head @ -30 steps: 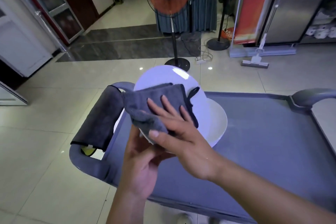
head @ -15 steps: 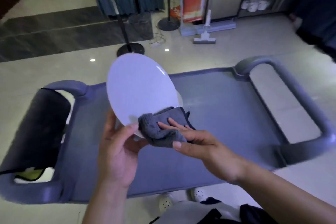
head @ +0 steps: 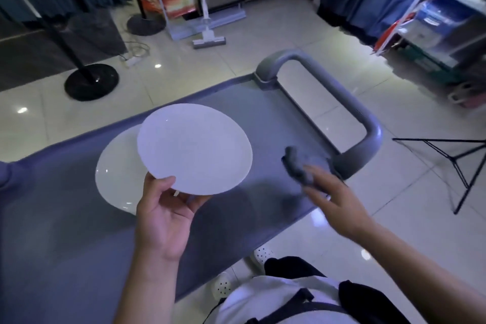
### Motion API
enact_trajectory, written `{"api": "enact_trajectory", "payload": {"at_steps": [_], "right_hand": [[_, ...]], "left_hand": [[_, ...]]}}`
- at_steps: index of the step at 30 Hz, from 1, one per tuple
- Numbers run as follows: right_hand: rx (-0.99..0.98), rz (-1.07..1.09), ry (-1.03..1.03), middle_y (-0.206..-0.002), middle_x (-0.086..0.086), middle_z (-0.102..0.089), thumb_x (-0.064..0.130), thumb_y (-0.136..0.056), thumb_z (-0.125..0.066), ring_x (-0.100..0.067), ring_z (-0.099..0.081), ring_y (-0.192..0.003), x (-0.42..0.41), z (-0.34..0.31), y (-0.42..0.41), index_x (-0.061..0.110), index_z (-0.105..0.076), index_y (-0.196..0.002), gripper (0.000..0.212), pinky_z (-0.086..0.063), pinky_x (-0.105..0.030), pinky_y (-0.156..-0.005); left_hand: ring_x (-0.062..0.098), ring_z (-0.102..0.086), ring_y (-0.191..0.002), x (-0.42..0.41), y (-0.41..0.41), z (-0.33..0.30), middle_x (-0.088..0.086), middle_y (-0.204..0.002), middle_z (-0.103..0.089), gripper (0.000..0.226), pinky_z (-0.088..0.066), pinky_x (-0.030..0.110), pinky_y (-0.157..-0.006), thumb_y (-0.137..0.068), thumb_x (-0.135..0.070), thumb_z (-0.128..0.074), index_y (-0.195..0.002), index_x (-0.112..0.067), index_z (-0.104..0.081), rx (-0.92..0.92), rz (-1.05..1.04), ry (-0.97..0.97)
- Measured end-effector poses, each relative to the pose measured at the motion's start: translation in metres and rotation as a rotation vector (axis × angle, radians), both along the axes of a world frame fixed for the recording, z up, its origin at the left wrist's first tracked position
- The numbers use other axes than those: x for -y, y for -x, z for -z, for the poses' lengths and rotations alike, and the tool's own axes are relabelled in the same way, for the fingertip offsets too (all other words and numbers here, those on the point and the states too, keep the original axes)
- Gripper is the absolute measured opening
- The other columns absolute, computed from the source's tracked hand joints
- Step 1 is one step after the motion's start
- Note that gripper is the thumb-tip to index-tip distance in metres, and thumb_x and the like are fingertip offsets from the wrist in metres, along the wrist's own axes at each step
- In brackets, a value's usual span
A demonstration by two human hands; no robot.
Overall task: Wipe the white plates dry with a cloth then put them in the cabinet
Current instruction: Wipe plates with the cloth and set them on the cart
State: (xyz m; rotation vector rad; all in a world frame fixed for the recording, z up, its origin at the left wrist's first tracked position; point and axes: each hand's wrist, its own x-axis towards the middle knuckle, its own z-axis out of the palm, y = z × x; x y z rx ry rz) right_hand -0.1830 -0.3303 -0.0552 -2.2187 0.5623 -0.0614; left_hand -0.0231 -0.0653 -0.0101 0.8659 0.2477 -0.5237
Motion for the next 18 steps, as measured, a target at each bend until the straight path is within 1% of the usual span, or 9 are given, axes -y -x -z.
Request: {"api": "enact_trajectory", "payload": {"at_steps": [2, 4, 7, 10, 12, 13, 14, 16, 18], "right_hand": [[-0.237, -0.27, 0.222, -0.161, 0.022, -0.027, 0.076, -0.093, -0.023, -0.005, -0.013, -0.153, -0.006, 0.044, 0.013, 0.048, -0.04, -0.147, 0.063, -0.006, -0.043, -0.122], [-0.458, -0.452, 0.342, -0.165, 0.023, 0.007, 0.082, -0.088, -0.001, -0.01, 0.019, -0.152, -0.011, 0.08, 0.031, 0.055, -0.012, -0.154, 0.072, 0.015, -0.05, -0.12], [-0.47, -0.502, 0.428, -0.161, 0.022, 0.023, 0.079, -0.091, -0.005, -0.012, 0.034, -0.147, -0.016, 0.098, 0.044, 0.055, 0.01, -0.152, 0.067, 0.023, -0.051, -0.117], [-0.461, -0.451, 0.301, -0.163, 0.026, 0.009, 0.074, -0.097, -0.024, -0.005, 0.021, -0.151, -0.012, 0.086, 0.036, 0.055, -0.012, -0.154, 0.061, 0.018, -0.046, -0.121], [-0.404, -0.304, 0.096, -0.161, 0.02, -0.03, 0.062, -0.097, -0.048, -0.007, -0.023, -0.15, -0.009, 0.069, 0.025, 0.044, -0.043, -0.147, 0.053, -0.012, -0.045, -0.125], [-0.333, -0.172, -0.029, -0.148, 0.016, -0.05, 0.053, -0.096, -0.058, -0.007, -0.046, -0.135, -0.008, 0.055, 0.018, 0.038, -0.055, -0.138, 0.045, -0.031, -0.044, -0.118], [-0.252, -0.015, -0.161, -0.136, 0.013, -0.061, 0.043, -0.096, -0.064, -0.007, -0.058, -0.12, -0.007, 0.039, 0.01, 0.032, -0.061, -0.132, 0.038, -0.043, -0.042, -0.11], [-0.117, 0.27, -0.458, -0.126, 0.006, -0.068, 0.03, -0.097, -0.065, -0.014, -0.064, -0.114, -0.001, 0.006, -0.007, 0.026, -0.066, -0.128, 0.031, -0.054, -0.04, -0.1], [-0.017, 0.418, -0.74, -0.125, -0.003, -0.068, 0.03, -0.098, -0.063, -0.023, -0.065, -0.115, 0.007, -0.026, -0.022, 0.022, -0.066, -0.127, 0.031, -0.06, -0.044, -0.085]], "left_hand": [[0.031, -0.064, -0.123, 0.005, -0.004, 0.001, 0.006, -0.142, -0.063, 0.056, -0.062, 0.045, -0.078, -0.095, -0.01, -0.044, -0.15, -0.016, -0.045, -0.017, 0.015, 0.01], [0.03, -0.065, -0.122, 0.011, -0.006, 0.002, 0.006, -0.143, -0.062, 0.055, -0.063, 0.044, -0.077, -0.097, -0.01, -0.041, -0.152, -0.015, -0.045, -0.024, 0.049, 0.026], [0.031, -0.061, -0.129, 0.014, -0.005, 0.003, 0.006, -0.145, -0.06, 0.058, -0.063, 0.043, -0.077, -0.095, -0.009, -0.043, -0.152, -0.016, -0.044, -0.017, 0.085, 0.041], [0.032, -0.058, -0.133, 0.016, -0.003, 0.006, 0.006, -0.146, -0.059, 0.062, -0.062, 0.046, -0.078, -0.09, -0.008, -0.047, -0.151, -0.017, -0.045, -0.022, 0.097, 0.069], [0.032, -0.058, -0.132, 0.017, -0.003, 0.01, 0.006, -0.145, -0.06, 0.065, -0.062, 0.046, -0.077, -0.086, -0.01, -0.051, -0.15, -0.016, -0.046, -0.033, 0.12, 0.087], [0.031, -0.059, -0.13, 0.017, -0.003, 0.013, 0.006, -0.143, -0.062, 0.068, -0.062, 0.046, -0.077, -0.083, -0.01, -0.055, -0.15, -0.015, -0.047, -0.044, 0.13, 0.093], [0.03, -0.061, -0.124, 0.017, -0.003, 0.015, 0.006, -0.141, -0.063, 0.071, -0.063, 0.045, -0.077, -0.079, -0.009, -0.059, -0.15, -0.015, -0.048, -0.054, 0.142, 0.1], [0.028, -0.059, -0.11, 0.019, 0.001, 0.019, 0.007, -0.137, -0.064, 0.074, -0.063, 0.043, -0.077, -0.075, -0.007, -0.062, -0.148, -0.015, -0.05, -0.068, 0.166, 0.116], [0.026, -0.055, -0.098, 0.022, 0.006, 0.023, 0.008, -0.131, -0.065, 0.063, -0.061, 0.036, -0.066, -0.08, -0.007, -0.057, -0.143, -0.014, -0.056, -0.087, 0.191, 0.148]]}}
